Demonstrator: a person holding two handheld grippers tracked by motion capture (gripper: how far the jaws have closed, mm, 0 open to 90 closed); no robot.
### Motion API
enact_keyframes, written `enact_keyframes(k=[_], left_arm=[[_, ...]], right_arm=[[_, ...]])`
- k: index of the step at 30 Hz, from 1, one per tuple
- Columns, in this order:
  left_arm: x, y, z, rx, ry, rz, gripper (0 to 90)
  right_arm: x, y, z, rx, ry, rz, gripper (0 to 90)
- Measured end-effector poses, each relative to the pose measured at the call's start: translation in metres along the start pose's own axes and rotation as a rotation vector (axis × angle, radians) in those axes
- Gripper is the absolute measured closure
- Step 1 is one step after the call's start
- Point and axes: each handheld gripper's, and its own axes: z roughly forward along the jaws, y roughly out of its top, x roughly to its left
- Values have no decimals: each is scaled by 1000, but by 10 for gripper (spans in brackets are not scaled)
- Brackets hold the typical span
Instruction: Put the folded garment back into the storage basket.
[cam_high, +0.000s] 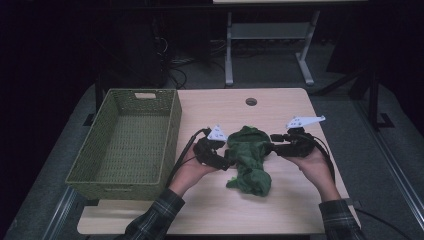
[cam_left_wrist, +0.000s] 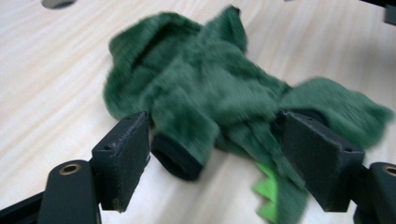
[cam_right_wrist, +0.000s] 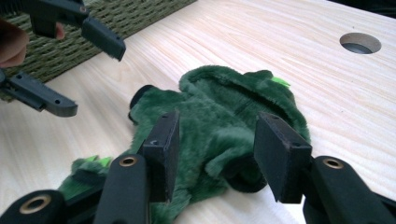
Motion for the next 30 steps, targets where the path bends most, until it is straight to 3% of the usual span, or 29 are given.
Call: enact_keyframes(k=[3, 13, 16, 24, 30], left_arm=[[9, 10, 6, -1, 13, 6, 256], [45, 33, 32, 15, 66, -30, 340], [55, 32, 45, 29, 69, -46, 356], [71, 23, 73, 90, 57, -61, 388], [76, 17, 86, 99, 39, -65, 431]], right_arm=[[-6, 6, 5, 11, -10, -7, 509], [-31, 21, 22, 31, -34, -8, 538], [-40, 18, 30, 20, -47, 5, 548], [-63, 1, 58, 94, -47, 51, 541], [-71, -7, 74, 114, -58, 72, 558]])
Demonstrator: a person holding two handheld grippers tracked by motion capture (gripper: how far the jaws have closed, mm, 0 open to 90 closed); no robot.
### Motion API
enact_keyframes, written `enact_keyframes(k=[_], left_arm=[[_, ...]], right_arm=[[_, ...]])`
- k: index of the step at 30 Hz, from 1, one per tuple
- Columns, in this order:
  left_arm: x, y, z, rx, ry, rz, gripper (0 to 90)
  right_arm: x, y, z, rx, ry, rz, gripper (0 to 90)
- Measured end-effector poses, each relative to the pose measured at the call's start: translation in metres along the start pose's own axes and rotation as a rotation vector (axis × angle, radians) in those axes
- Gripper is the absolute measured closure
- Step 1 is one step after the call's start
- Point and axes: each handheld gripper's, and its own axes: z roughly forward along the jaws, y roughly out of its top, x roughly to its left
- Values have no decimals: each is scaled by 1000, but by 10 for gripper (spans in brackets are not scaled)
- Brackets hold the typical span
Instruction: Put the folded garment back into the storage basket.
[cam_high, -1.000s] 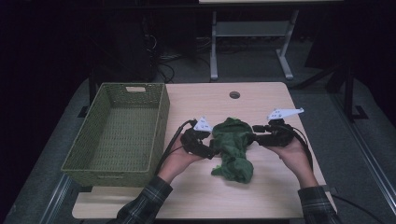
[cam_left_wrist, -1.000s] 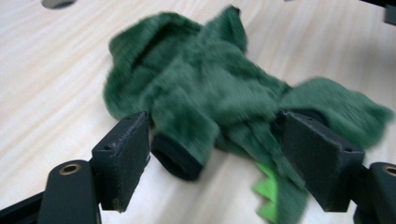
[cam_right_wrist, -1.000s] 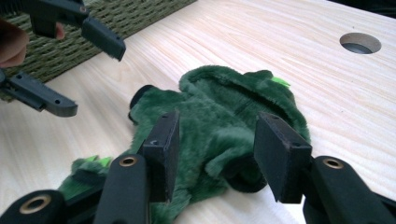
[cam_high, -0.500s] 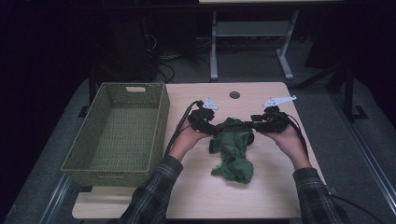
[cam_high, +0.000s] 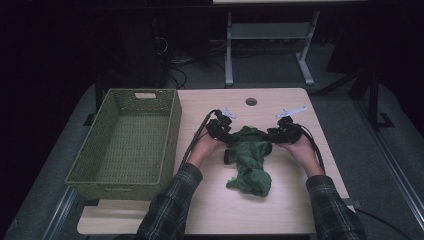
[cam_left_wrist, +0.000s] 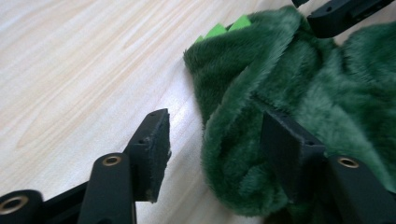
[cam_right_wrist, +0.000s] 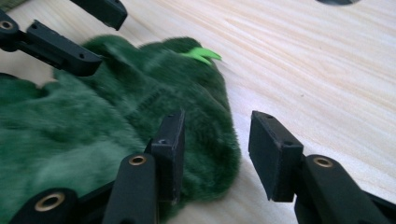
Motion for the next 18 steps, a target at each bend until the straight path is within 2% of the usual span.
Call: enact_keyframes(k=[4, 8, 13, 14, 18], left_arm=[[3, -3, 6, 5, -5, -4, 513], [3, -4, 9, 10, -17, -5, 636], [-1, -2, 10, 8, -18, -5, 851], [-2, -2, 9, 2, -22, -17, 861], [-2, 0, 5, -8, -19, -19, 865]], right_arm=[[-4, -3, 7, 11, -2, 14, 598], [-5, -5, 12, 32, -3, 14, 652], [-3, -5, 15, 52, -16, -4, 847], [-3, -5, 14, 50, -19, -5, 857], [1, -2, 8, 25, -19, -5, 863]])
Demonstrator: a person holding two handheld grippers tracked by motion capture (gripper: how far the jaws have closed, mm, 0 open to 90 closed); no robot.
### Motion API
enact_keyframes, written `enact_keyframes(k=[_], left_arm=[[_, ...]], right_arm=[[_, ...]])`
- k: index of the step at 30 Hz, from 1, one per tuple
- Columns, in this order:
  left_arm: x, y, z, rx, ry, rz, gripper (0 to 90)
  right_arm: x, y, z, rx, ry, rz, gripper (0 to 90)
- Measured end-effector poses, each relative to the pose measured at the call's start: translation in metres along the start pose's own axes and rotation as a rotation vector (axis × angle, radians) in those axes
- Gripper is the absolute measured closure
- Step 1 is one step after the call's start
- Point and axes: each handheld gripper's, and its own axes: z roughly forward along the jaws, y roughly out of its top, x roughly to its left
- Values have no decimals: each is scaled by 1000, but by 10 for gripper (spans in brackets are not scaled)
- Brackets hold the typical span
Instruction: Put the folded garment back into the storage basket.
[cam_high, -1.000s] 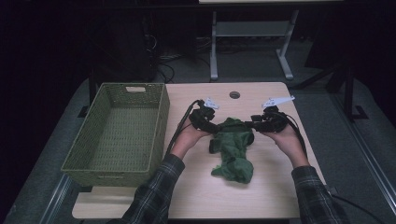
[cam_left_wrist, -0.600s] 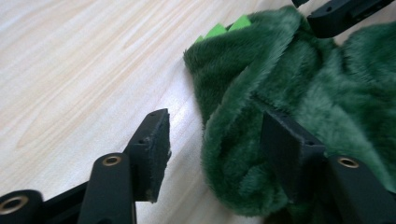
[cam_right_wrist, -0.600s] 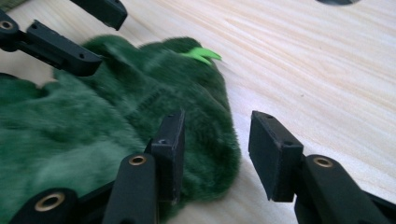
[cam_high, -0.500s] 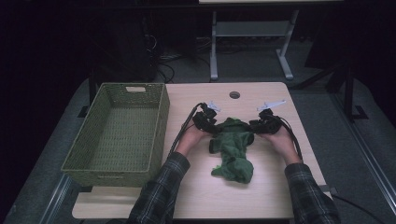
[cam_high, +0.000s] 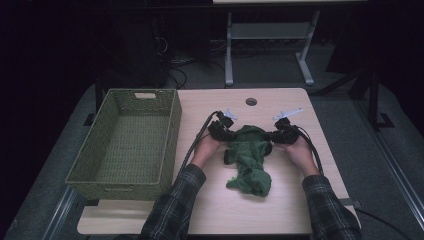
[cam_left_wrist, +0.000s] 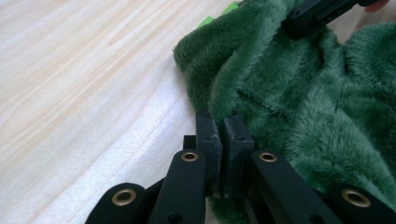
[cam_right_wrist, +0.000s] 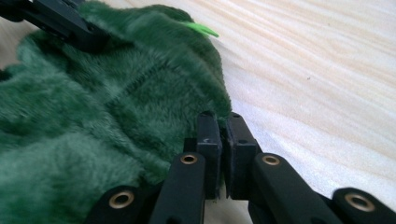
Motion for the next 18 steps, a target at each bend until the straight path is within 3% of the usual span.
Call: enact_keyframes(k=[6, 18], left_arm=[[-4, 8, -26, -87, -20, -59, 859], [-25, 10, -61, -144, -22, -14, 857]], right_arm=[[10, 10, -23, -70, 5, 1, 867], [32, 15, -55, -103, 7, -63, 866]])
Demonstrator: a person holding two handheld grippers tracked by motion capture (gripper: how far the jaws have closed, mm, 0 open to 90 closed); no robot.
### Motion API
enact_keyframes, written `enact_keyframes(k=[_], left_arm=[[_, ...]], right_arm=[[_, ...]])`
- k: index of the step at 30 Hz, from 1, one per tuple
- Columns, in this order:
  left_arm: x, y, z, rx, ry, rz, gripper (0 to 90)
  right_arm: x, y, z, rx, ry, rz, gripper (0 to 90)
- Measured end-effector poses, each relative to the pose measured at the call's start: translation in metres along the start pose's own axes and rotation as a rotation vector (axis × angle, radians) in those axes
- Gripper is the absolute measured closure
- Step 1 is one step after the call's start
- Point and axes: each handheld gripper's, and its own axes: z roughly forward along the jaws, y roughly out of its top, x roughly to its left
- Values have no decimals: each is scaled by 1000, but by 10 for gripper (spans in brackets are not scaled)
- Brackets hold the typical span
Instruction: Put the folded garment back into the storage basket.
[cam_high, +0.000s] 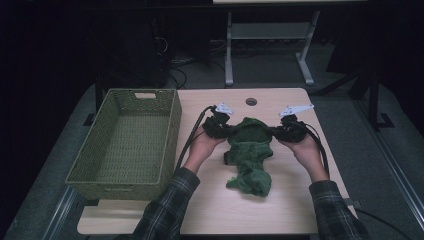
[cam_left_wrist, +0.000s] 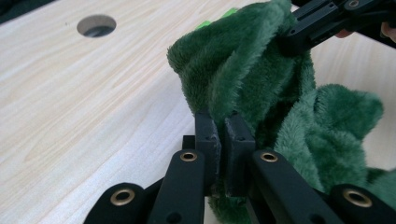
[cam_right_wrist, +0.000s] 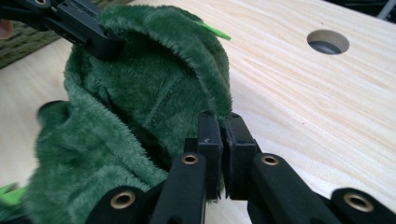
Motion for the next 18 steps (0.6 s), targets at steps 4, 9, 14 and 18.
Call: enact_keyframes(k=[4, 9, 14, 18], left_arm=[[-10, -2, -12, -38, -26, -8, 857], [-22, -5, -20, -51, -46, 6, 856], [-39, -10, -32, -53, -67, 49, 851], [-45, -13, -36, -56, -83, 67, 851]], right_arm=[[9, -1, -15, -29, 5, -26, 866], [18, -7, -26, -31, 19, -40, 867], [30, -17, -38, -35, 35, -61, 866], [39, -24, -46, -45, 39, -87, 866]])
